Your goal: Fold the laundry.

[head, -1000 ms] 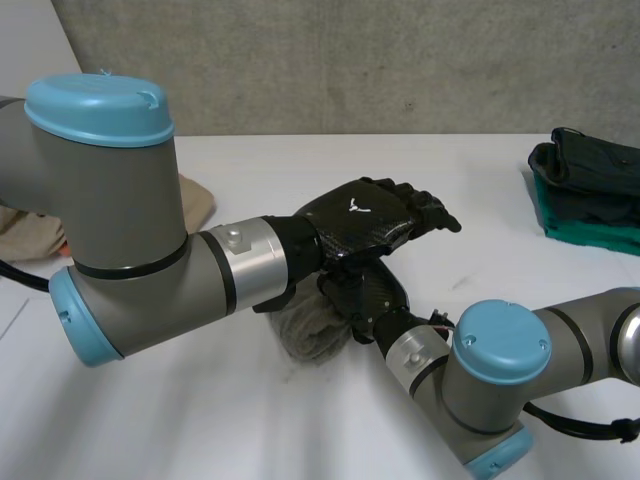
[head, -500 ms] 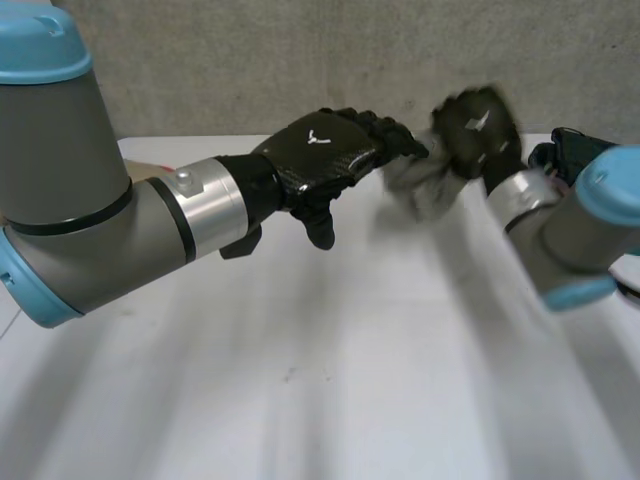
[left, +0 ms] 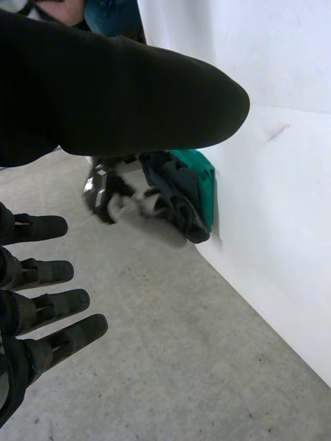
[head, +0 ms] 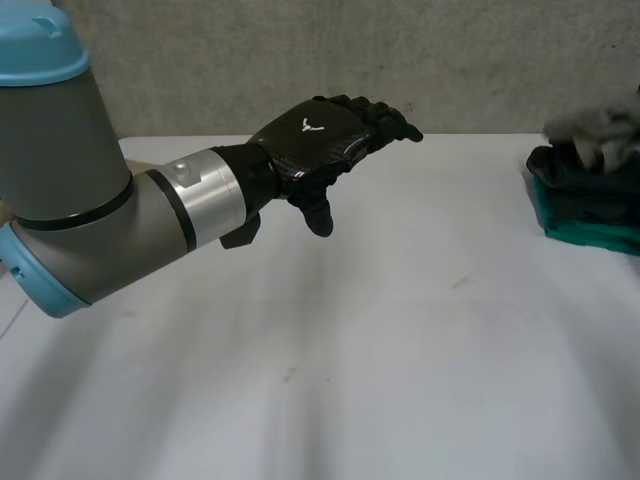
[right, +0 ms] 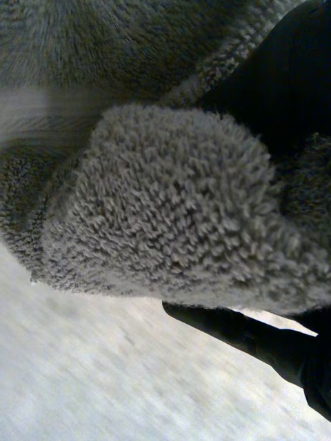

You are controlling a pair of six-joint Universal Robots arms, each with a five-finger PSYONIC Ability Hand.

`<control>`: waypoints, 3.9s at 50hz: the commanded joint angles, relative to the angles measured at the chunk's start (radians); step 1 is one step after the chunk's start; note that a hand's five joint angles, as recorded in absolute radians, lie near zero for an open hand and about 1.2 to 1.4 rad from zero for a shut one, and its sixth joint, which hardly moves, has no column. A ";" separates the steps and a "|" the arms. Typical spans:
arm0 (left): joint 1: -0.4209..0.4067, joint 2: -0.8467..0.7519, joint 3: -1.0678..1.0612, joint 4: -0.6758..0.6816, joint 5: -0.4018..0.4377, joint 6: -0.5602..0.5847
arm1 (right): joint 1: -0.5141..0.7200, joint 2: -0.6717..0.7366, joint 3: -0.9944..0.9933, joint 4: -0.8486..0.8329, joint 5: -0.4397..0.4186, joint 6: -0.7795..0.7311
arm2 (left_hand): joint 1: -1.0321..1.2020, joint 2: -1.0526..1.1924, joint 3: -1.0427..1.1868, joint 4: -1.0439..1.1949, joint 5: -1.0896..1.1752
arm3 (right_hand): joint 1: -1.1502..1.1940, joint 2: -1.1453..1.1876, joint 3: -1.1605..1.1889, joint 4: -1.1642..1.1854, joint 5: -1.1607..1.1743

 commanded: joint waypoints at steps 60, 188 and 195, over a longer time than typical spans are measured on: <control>0.328 0.109 -0.015 0.130 -0.456 0.192 | 0.500 -0.904 0.983 0.168 0.129 -0.391 | 0.023 0.019 0.013 0.020 -0.002 | -0.818 -0.891 -0.901 -0.942 -0.870; 0.118 0.109 -0.490 0.411 -0.659 -0.090 | 0.683 -0.537 0.664 0.728 0.273 -0.148 | 1.197 1.193 1.187 1.194 1.172 | -0.818 -0.891 -0.901 -0.942 -0.870; 0.161 0.104 -0.279 0.504 -0.656 0.144 | 0.602 -0.727 0.744 0.729 0.270 -0.161 | 1.197 1.193 1.187 1.194 1.172 | -0.818 -0.891 -0.901 -0.942 -0.870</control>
